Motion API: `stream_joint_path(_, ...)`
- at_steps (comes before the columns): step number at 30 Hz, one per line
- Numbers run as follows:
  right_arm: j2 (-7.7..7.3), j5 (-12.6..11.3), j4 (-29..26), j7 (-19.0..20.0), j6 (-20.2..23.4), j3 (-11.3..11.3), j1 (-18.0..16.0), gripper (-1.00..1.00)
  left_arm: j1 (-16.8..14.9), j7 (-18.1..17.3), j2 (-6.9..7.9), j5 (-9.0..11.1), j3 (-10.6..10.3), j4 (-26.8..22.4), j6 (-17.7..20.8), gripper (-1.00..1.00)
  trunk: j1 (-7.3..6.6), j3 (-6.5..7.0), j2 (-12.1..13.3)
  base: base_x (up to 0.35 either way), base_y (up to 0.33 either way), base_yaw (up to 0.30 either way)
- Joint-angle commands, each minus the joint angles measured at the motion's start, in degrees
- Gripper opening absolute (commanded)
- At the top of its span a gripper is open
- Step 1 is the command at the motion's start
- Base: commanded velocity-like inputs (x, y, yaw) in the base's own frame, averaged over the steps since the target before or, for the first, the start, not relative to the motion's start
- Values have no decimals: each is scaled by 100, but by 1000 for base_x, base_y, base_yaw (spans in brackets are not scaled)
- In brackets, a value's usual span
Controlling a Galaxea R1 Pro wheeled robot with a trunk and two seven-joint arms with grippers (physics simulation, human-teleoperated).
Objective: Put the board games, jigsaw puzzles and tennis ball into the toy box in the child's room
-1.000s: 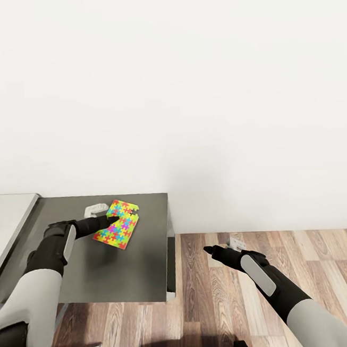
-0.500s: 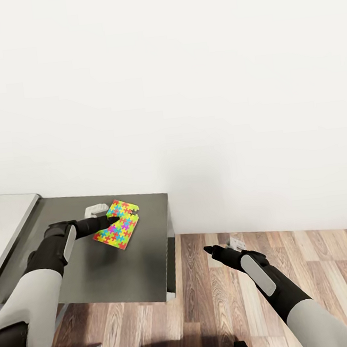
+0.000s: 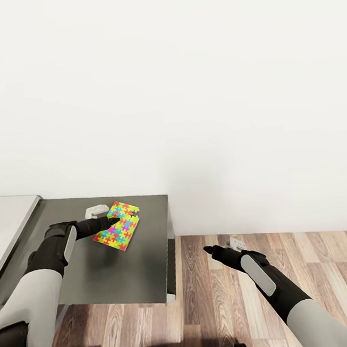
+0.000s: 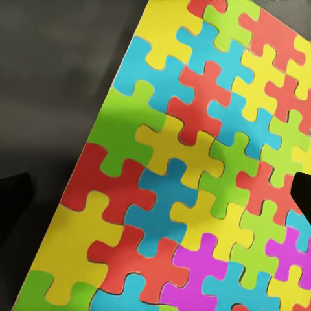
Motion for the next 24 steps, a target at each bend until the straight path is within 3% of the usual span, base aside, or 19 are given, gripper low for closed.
stream_joint_path(1,-7,-60,-12,-56,4,25,-4,100,-4,-47,-4,-42,23,-5,29,100,3,-8,-10,0,0,0)
stream_joint_path(24,-7,-60,-12,-59,6,25,-4,100,0,-47,-4,-42,23,-4,29,100,3,47,-10,0,0,0)
